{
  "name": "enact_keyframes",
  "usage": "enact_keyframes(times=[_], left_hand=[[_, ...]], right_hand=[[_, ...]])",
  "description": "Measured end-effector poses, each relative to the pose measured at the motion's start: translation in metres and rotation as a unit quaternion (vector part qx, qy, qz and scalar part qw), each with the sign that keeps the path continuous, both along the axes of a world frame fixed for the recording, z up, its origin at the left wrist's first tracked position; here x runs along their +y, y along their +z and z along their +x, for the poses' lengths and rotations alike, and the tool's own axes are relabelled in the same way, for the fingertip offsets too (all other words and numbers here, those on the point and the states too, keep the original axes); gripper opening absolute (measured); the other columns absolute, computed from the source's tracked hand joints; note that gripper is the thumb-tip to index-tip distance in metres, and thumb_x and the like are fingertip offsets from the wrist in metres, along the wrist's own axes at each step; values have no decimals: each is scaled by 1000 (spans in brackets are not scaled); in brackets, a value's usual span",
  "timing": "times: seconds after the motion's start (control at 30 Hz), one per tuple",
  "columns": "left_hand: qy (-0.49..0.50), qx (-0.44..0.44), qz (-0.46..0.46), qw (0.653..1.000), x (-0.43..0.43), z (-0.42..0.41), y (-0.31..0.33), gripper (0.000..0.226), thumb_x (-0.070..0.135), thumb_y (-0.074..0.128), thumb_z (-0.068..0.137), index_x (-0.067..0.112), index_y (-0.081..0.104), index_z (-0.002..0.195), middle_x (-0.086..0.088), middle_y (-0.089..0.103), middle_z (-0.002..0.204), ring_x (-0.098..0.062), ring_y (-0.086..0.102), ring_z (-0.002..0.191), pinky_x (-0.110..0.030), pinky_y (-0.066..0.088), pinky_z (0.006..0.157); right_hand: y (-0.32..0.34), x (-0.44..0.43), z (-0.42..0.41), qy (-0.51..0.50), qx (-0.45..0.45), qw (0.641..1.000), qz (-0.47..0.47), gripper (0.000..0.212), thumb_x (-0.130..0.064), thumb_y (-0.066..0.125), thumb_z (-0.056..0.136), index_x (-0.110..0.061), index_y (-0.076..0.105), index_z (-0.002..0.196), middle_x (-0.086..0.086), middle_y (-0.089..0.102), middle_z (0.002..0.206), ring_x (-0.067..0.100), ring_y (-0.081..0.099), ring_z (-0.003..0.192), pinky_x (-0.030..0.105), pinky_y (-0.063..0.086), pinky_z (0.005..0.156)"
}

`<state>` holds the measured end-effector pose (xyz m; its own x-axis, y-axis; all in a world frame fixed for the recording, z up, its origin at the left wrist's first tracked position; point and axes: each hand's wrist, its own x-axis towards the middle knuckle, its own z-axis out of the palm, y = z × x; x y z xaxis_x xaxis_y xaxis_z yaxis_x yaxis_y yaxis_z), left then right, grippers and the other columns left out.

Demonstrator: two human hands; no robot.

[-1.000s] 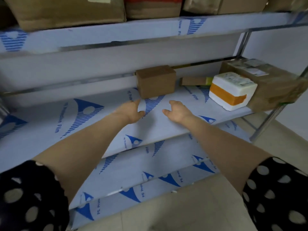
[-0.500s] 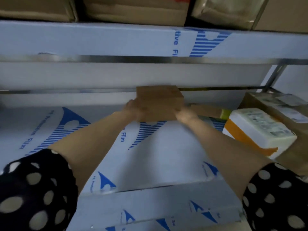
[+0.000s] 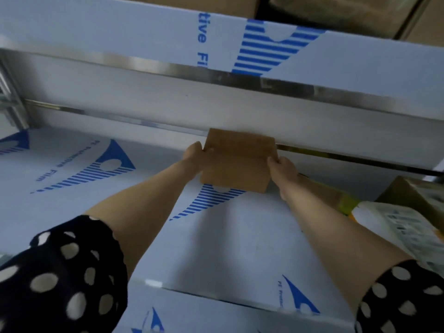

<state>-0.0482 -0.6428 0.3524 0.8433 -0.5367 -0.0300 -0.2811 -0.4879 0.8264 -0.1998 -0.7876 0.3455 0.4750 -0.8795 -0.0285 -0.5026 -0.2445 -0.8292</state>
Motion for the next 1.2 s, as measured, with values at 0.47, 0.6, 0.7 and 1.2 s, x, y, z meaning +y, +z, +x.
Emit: enact_keyframes(times=[0.47, 0.6, 0.7, 1.2], left_hand=[[128, 172, -38, 976, 100, -80, -5, 24, 14, 42, 91, 3, 63, 97, -25, 61, 104, -28, 51, 79, -32, 42, 72], [169, 297, -101, 934, 123, -99, -6, 48, 45, 36, 99, 4, 54, 80, -18, 58, 83, -26, 55, 69, -33, 49, 69], [140, 302, -63, 941, 129, -106, -4, 69, 71, 25, 90, 9, 53, 80, -17, 60, 83, -27, 59, 76, -34, 51, 74], [202, 262, -118, 936, 136, -89, 0, 80, 65, 58, 80, 6, 44, 132, -12, 54, 124, -29, 53, 109, -41, 46, 94]], right_hand=[[-9, 49, -72, 57, -4, 978, 199, 68, -67, 40, 89, -10, 56, 123, 11, 61, 123, 27, 60, 106, 40, 49, 95], [-10, 71, -98, 76, -25, 955, 285, 80, -67, 28, 92, -1, 49, 132, 21, 59, 123, 29, 59, 100, 34, 46, 88], [1, 87, -107, 114, -23, 952, 285, 77, -65, 22, 93, -7, 45, 138, 21, 55, 130, 31, 57, 109, 33, 41, 86], [-2, 106, -82, 162, -26, 943, 290, 32, -50, 48, 94, -23, 49, 111, 3, 60, 96, 14, 57, 82, 28, 47, 75]])
